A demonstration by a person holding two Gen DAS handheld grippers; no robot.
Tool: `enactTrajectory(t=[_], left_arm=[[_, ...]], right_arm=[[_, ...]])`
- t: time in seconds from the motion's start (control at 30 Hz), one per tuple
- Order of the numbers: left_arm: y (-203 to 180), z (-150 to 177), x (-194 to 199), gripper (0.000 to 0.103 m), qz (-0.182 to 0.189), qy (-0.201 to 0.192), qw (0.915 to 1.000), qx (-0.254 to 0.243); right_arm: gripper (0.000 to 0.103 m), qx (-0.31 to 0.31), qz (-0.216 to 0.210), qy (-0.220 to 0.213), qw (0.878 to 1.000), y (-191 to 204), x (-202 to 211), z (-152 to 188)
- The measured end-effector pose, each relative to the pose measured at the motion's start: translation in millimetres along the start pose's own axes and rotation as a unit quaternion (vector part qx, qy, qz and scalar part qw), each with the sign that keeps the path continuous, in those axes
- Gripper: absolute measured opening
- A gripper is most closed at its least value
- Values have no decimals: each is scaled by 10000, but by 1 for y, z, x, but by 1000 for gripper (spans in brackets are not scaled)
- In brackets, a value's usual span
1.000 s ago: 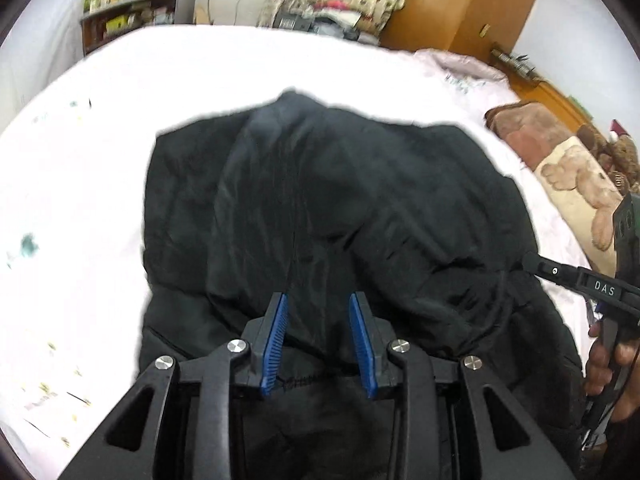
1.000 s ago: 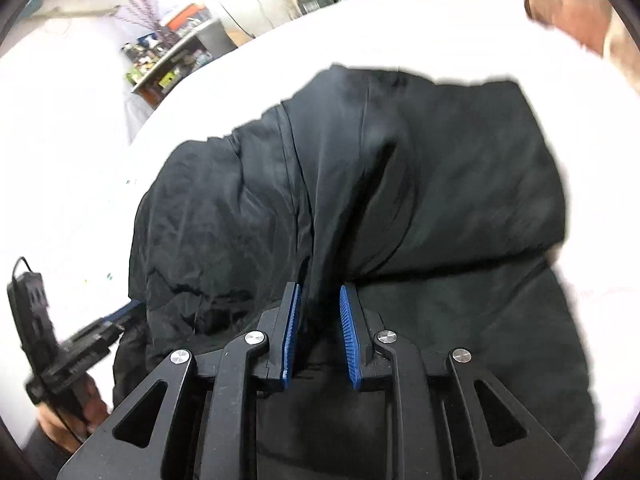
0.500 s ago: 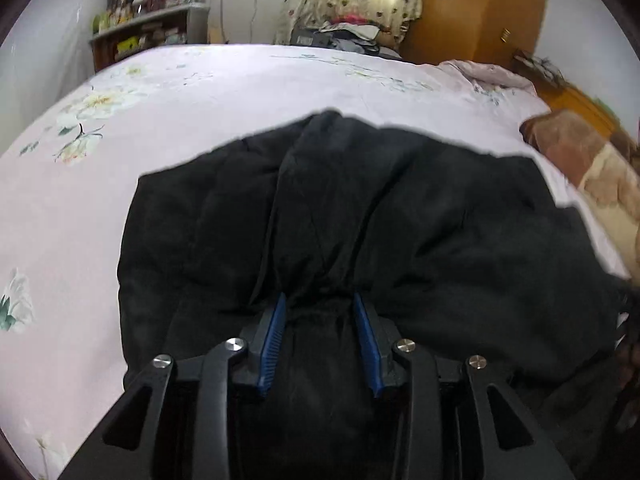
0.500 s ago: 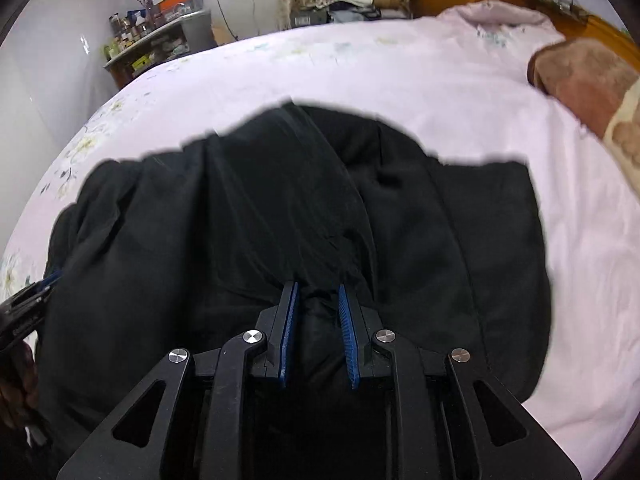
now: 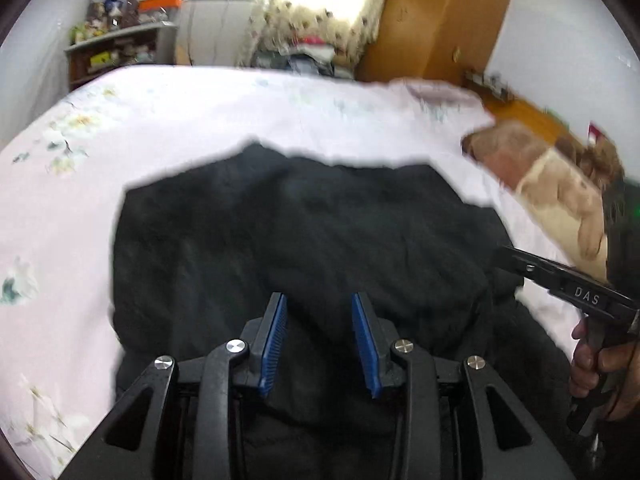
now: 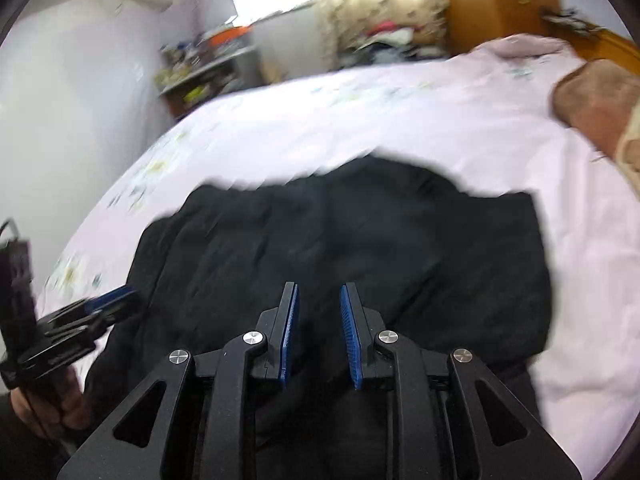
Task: Fold large clothes
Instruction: 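Press the folded black jacket flat with both tools open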
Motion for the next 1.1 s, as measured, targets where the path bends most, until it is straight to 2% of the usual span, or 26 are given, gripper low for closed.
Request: enactTrajectory(t=[0.07, 0.13, 0.2, 0.33, 0.43, 0.57, 0.63, 0.73, 0.8, 1.1], left_arm=[[0, 18, -22, 37, -37, 386, 9992, 84], [0, 29, -33, 37, -99, 428, 9990, 28], [-1, 34, -37, 37, -148, 441, 9989, 5], [-1, 33, -45, 38, -190, 488, 9986, 7], [-7, 21, -27, 37, -253, 490, 9985, -43], [-14, 25, 16, 36, 62, 50, 10000, 2], [-16, 33, 12, 36, 90, 114, 9999, -20], [-13, 50, -21, 36, -10, 563, 9984, 75], [-11, 55, -30, 36, -20, 548, 9985, 75], [-11, 55, -27, 36, -101, 474, 9988, 42]], right_arm=[[22, -31, 51, 425, 9991, -3, -24, 18], [22, -30, 106, 757, 9971, -6, -48, 36], [20, -18, 172, 867, 9961, -9, -61, 50], [20, -3, 199, 914, 9956, -11, -70, 55], [20, -92, 220, 919, 9955, -5, -57, 45], [22, -77, -8, 396, 9992, 22, -10, 41], [22, 19, -110, 312, 9994, 34, -1, 47], [22, 106, -96, 683, 9976, 42, -21, 65], [22, 117, -29, 948, 9954, 36, -41, 80], [22, 52, -85, 927, 9956, 37, -51, 89]])
Point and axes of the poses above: each gripper's, at about its wrist camera, not at the fingertips, and x roughly against the way its jaws point, y to its left, z to its underside, the point moved 2 cm from there along -x, roughly the way its jaws point, and after that the axes turned 3 degrees about -z, right-handed, at the moved point
